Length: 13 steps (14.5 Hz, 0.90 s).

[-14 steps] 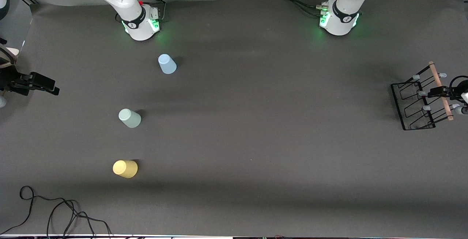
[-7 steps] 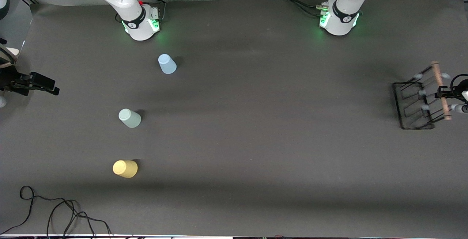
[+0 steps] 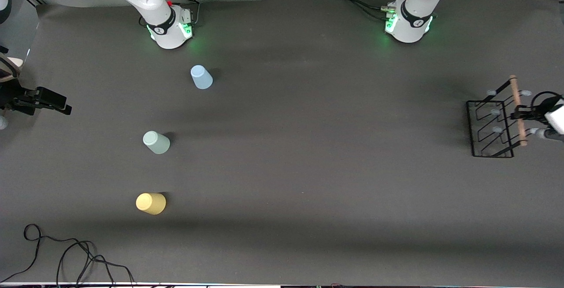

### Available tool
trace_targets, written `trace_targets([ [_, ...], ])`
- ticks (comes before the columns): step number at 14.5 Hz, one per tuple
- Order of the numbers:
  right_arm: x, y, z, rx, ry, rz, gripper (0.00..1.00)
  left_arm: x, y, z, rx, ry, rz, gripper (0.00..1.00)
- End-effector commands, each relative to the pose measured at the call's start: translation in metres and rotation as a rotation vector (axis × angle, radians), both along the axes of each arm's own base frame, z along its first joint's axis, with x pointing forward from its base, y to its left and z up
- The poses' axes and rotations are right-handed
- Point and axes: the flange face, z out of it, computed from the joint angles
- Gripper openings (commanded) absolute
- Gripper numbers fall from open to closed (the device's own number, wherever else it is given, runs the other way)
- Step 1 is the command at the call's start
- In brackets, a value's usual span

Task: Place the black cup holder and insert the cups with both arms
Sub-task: 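Lift the black wire rack by its wooden handle with the left gripper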

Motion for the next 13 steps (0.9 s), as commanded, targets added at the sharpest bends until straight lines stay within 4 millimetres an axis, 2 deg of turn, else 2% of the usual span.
trace_targets([
  [1, -0.001, 0.001, 0.003, -0.019, -0.007, 0.022, 1.0, 0.011, -0.096, 0.032, 0.05, 0.022, 0.082, 0.0],
  [3, -0.001, 0.001, 0.003, -0.019, -0.007, 0.022, 1.0, 0.024, -0.172, 0.039, 0.095, 0.027, 0.12, 0.0],
  [8, -0.001, 0.001, 0.003, -0.017, -0.007, 0.022, 1.0, 0.034, -0.363, 0.054, 0.085, 0.016, 0.19, 0.0],
  [11, -0.001, 0.001, 0.002, -0.019, -0.004, 0.022, 1.0, 0.018, -0.482, 0.067, 0.074, -0.017, 0.108, 0.0],
  [13, -0.001, 0.001, 0.002, -0.019, -0.002, 0.019, 1.0, 0.01, -0.539, 0.072, 0.079, -0.039, 0.144, 0.0],
])
